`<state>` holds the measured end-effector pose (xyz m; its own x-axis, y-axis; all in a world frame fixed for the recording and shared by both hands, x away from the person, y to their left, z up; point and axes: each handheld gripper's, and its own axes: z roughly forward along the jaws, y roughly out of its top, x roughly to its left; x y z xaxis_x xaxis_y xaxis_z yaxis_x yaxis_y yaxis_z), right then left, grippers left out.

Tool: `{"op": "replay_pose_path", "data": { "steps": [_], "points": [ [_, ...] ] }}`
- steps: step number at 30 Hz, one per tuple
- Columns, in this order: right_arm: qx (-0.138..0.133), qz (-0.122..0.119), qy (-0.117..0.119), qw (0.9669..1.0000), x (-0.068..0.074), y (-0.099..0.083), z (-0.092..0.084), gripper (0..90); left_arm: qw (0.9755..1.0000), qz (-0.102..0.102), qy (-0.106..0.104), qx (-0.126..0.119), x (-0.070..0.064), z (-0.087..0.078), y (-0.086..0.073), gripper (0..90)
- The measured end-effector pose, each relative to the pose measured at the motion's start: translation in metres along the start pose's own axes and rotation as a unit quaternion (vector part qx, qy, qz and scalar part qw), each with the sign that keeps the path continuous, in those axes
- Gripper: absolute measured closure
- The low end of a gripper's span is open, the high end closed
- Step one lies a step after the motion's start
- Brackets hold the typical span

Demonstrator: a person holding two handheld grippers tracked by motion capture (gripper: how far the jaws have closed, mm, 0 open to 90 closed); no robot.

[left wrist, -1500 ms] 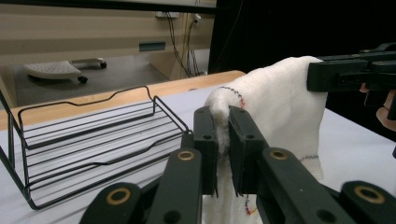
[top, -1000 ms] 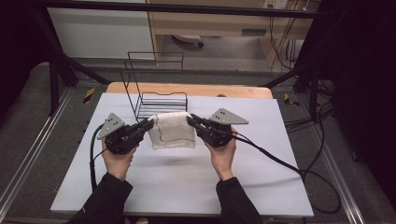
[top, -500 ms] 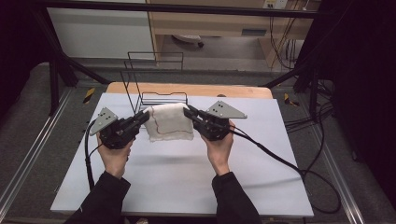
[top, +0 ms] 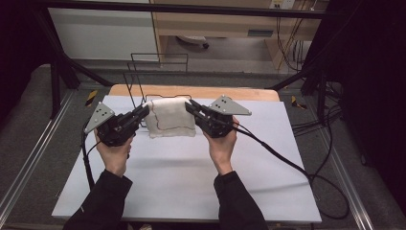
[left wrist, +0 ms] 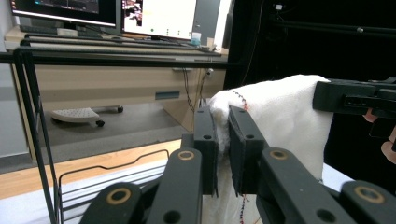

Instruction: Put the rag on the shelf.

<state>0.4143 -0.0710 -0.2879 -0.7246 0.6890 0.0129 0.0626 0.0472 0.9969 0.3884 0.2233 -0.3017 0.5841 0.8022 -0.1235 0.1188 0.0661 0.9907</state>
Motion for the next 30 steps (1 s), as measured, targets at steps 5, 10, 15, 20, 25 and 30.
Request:
{"op": "replay_pose_path", "data": {
  "steps": [5, 10, 15, 20, 25, 30],
  "points": [
    [-0.010, -0.001, -0.003, 0.9999, 0.001, 0.007, 0.003, 82.0, 0.9999, 0.003, 0.003, -0.011, 0.002, 0.000, 0.006, 82.0],
    [-0.017, -0.004, -0.006, 0.9998, 0.002, 0.013, 0.006, 81.9, 0.9997, 0.006, 0.008, -0.021, 0.003, 0.000, 0.012, 82.0],
    [-0.024, -0.005, -0.006, 0.9997, 0.003, 0.020, 0.010, 81.9, 0.9994, 0.006, 0.013, -0.030, 0.006, 0.000, 0.018, 82.0],
    [-0.027, -0.009, -0.008, 0.9996, 0.004, 0.026, 0.015, 81.9, 0.9992, 0.007, 0.019, -0.036, 0.009, 0.001, 0.025, 82.1],
    [-0.031, -0.010, -0.011, 0.9994, 0.004, 0.034, 0.019, 81.9, 0.9987, 0.007, 0.023, -0.044, 0.011, 0.001, 0.033, 82.1],
    [-0.040, -0.013, -0.015, 0.9990, 0.003, 0.042, 0.023, 81.9, 0.9982, 0.008, 0.027, -0.053, 0.012, 0.003, 0.040, 82.1]
  ]
}}
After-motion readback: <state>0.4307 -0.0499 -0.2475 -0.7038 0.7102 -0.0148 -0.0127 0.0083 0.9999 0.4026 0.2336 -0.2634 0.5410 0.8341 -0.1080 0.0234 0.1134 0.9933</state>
